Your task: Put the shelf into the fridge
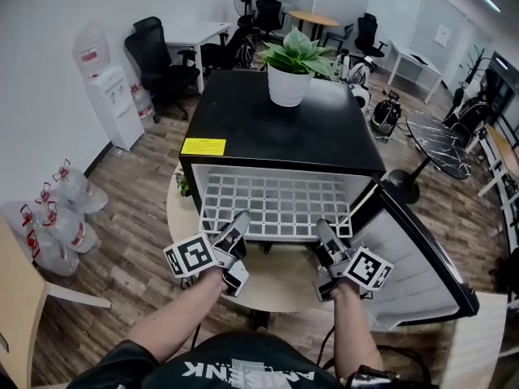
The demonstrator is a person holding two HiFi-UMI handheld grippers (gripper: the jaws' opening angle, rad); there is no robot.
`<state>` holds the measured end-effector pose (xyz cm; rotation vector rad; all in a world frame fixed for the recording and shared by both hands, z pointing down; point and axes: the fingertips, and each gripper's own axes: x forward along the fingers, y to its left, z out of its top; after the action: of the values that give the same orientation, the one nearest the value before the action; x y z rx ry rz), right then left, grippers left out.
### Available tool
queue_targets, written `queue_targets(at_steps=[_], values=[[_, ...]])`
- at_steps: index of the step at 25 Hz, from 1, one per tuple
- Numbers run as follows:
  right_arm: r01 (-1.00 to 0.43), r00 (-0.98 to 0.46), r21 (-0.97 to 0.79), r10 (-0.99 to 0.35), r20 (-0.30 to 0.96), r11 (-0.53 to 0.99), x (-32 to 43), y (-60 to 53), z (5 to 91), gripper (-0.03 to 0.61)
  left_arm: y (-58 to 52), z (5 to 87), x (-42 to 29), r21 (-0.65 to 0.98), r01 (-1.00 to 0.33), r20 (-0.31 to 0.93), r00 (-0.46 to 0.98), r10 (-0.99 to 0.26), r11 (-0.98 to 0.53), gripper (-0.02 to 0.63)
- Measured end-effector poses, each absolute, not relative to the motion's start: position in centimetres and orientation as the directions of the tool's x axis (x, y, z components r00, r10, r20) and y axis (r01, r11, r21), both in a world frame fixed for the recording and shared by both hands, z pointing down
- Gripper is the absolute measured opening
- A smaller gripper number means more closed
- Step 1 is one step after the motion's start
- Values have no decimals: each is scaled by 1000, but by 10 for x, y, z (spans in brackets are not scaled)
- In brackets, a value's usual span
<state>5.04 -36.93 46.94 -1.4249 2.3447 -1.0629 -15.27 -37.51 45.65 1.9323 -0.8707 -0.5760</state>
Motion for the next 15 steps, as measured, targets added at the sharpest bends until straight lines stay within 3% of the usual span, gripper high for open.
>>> queue_targets(at_steps=[7, 12, 15], values=[[-614, -582, -684, -811, 57, 393, 31, -351, 460, 163, -374, 456, -152, 878, -333, -49, 654, -755, -345, 51], [-667, -598, -606, -796, 90, 433, 15, -326, 464, 163, -375, 456, -152, 878, -329, -48, 661, -749, -347, 51], [-688, -606, -568, -788, 107, 451, 2, -324, 465, 130, -374, 456, -152, 880, -326, -44, 666, -745, -344, 51]])
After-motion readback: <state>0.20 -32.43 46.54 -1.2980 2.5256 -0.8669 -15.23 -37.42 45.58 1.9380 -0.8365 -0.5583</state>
